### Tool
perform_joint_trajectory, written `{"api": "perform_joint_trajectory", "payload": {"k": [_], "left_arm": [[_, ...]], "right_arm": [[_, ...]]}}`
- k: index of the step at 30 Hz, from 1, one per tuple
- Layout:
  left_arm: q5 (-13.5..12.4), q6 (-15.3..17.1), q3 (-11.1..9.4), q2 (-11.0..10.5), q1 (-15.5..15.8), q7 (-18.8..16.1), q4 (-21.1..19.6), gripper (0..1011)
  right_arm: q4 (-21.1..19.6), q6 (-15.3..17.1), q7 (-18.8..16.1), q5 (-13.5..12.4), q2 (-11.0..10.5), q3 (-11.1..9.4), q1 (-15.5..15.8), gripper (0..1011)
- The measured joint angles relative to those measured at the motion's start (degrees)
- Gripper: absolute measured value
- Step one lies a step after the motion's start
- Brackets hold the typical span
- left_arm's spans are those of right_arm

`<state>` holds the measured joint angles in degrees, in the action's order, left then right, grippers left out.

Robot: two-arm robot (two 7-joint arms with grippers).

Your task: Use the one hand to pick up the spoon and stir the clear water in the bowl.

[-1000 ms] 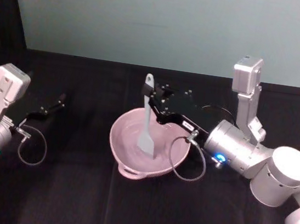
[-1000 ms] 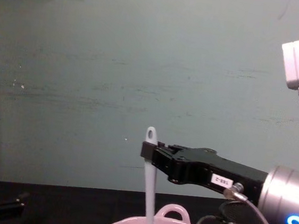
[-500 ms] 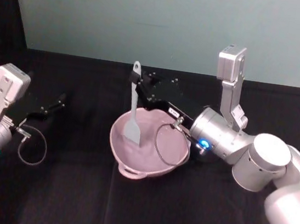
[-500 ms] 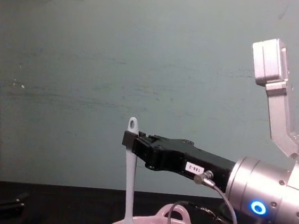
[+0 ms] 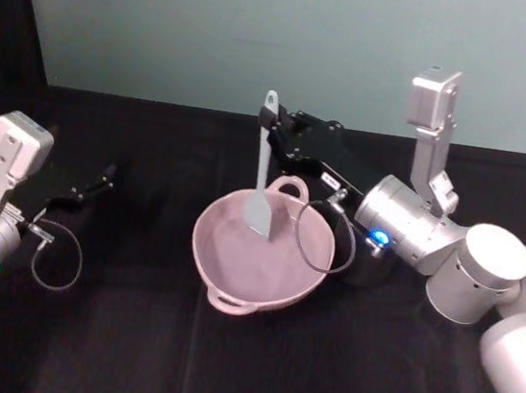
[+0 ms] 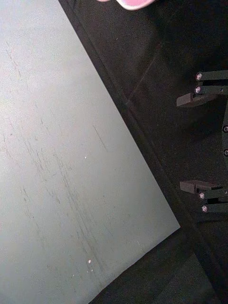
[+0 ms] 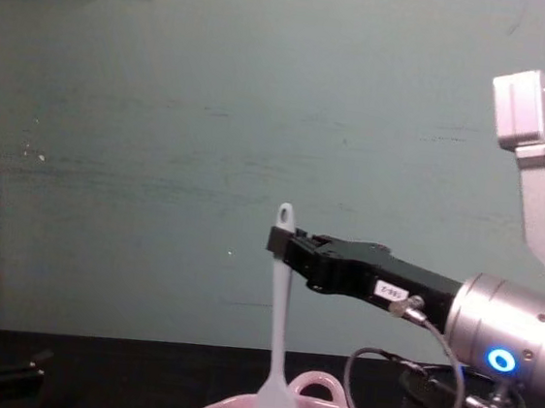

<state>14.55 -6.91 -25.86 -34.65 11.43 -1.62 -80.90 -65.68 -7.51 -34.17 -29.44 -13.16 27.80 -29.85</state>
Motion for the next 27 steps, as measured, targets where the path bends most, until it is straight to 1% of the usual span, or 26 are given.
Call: {"api": "perform_joint_trajectory", "payload": {"k": [6, 7, 8, 11, 14, 18, 21, 27], "left_arm": [[0.0, 0.0, 0.0, 0.0, 0.0, 0.0, 0.0, 1011], [0.0, 0.0, 0.0, 0.0, 0.0, 0.0, 0.0, 1011], [0.0, 0.0, 0.0, 0.0, 0.0, 0.0, 0.0, 1011], [0.0, 0.0, 0.0, 0.0, 0.0, 0.0, 0.0, 1011], [0.0, 0.0, 0.0, 0.0, 0.0, 0.0, 0.0, 1011], [0.0, 0.0, 0.0, 0.0, 0.0, 0.0, 0.0, 1011], [0.0, 0.0, 0.0, 0.0, 0.0, 0.0, 0.0, 1011], [0.0, 0.0, 0.0, 0.0, 0.0, 0.0, 0.0, 1011]], "right_arm": [[-3.0, 1.1, 1.0, 0.0, -2.4, -1.2, 1.7, 118], [-3.0, 1.1, 1.0, 0.0, -2.4, -1.2, 1.7, 118], [-3.8, 1.4, 1.2, 0.0, -3.0, -1.5, 2.3, 118], [-5.2, 1.8, 1.4, 0.0, -3.8, -1.8, 3.2, 118], [-7.8, 2.3, 1.8, 0.0, -5.1, -2.2, 5.0, 118], [-10.1, 2.6, 2.2, -0.1, -6.1, -2.5, 6.8, 118], [-11.4, 2.6, 2.4, -0.2, -6.4, -2.5, 7.9, 118], [-12.3, 2.5, 2.2, -0.3, -6.0, -1.6, 8.6, 118]]}}
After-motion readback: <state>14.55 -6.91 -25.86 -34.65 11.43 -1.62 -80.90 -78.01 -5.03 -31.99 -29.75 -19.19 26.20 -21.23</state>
